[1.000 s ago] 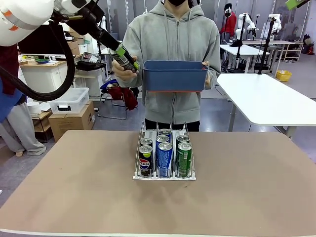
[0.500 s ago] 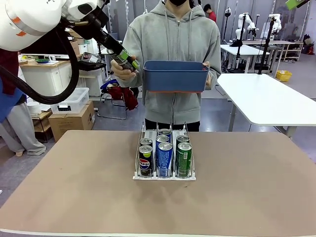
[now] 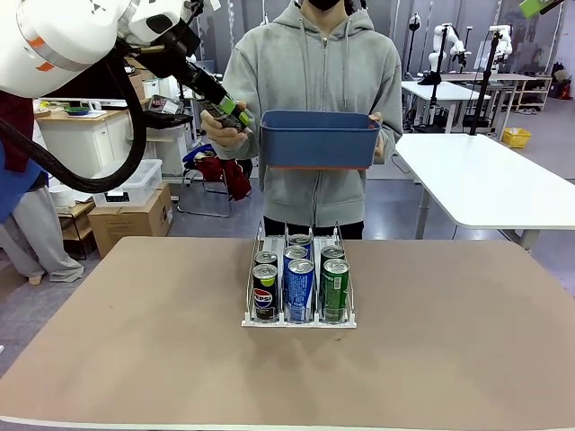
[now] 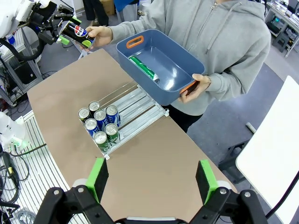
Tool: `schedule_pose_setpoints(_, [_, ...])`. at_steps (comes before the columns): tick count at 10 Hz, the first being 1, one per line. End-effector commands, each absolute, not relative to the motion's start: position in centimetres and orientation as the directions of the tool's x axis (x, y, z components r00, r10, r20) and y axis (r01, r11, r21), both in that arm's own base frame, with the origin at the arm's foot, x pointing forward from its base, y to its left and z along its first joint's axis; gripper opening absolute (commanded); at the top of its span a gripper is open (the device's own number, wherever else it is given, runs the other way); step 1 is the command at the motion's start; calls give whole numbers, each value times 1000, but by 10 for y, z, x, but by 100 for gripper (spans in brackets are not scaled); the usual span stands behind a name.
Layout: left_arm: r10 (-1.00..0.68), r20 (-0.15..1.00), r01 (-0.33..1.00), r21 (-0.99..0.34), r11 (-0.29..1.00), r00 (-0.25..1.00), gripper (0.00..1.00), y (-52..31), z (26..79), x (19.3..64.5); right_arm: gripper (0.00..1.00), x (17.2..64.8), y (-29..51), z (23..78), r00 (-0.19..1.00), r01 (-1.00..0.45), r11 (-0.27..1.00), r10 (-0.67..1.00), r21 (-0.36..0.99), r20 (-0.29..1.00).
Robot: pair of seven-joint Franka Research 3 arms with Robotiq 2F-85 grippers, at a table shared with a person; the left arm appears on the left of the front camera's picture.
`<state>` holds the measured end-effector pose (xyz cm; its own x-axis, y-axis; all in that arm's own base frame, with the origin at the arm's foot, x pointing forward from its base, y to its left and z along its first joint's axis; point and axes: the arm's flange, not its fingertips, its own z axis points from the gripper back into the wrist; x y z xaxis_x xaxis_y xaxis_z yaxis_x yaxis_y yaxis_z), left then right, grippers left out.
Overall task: Fill the beverage cans into the dispenser.
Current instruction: Pick up the Pepsi coke handed by the human.
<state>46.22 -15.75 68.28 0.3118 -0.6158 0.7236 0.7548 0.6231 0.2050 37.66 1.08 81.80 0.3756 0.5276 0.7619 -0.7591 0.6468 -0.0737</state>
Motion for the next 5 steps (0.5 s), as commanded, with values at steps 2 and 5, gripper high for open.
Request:
schedule_pose_setpoints(2, [-616,724,755,205,623,312,100,-157,683,462,100,375,11,816,377,-761,645,527,-70,762])
schedule_pose_setpoints(5, [-621,712,731,225,644,327,0,-157,684,457,100,375,11,816,377,-761,645,527,-70,762])
